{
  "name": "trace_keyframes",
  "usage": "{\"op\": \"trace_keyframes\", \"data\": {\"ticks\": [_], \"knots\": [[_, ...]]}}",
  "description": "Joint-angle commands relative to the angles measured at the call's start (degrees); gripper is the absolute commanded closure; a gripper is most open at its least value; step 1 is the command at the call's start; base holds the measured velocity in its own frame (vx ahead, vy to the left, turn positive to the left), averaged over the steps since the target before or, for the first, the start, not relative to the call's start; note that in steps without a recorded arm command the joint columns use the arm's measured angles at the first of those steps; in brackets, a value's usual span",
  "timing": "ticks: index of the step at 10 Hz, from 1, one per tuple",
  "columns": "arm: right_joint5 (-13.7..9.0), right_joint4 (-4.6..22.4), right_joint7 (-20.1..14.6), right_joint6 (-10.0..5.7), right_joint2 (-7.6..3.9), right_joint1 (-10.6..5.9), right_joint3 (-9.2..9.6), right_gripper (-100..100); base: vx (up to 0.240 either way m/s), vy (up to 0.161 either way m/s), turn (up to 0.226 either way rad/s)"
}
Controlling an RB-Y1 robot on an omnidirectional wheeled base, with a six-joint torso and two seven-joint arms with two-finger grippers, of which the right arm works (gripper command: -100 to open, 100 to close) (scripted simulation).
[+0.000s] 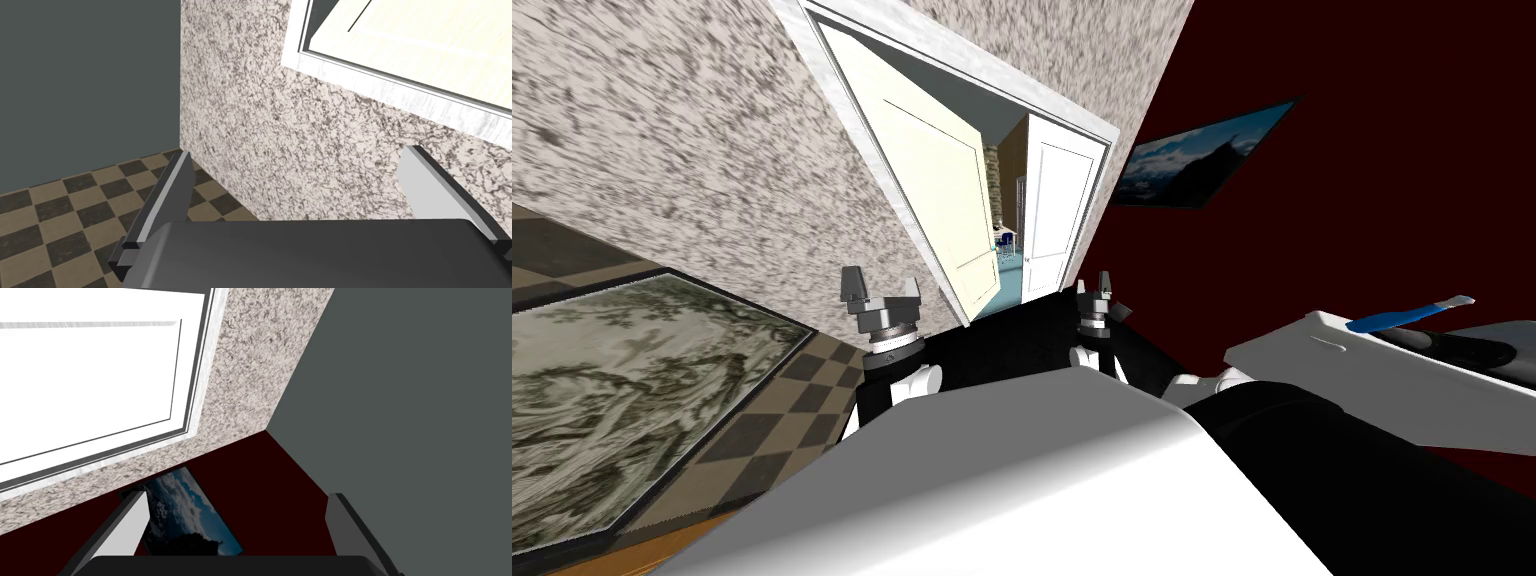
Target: Push the door open
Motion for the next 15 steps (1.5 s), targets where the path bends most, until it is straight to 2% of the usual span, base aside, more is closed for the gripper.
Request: {"op": "trace_keyframes", "data": {"ticks": [1,7,15], "knots": [[-1.0,1.8,-1.4,-0.62,-0.98,-0.4,0.87,-100,0.112,-0.047,0.063],[-4.8,8.7,-6.5,-2.99,-3.59,-1.93,4.17,-100,0.181,-0.072,0.074],[-10.1,18.3,-13.6,-6.29,-5.75,-4.06,8.79,-100,0.139,-0.082,0.074]]}}
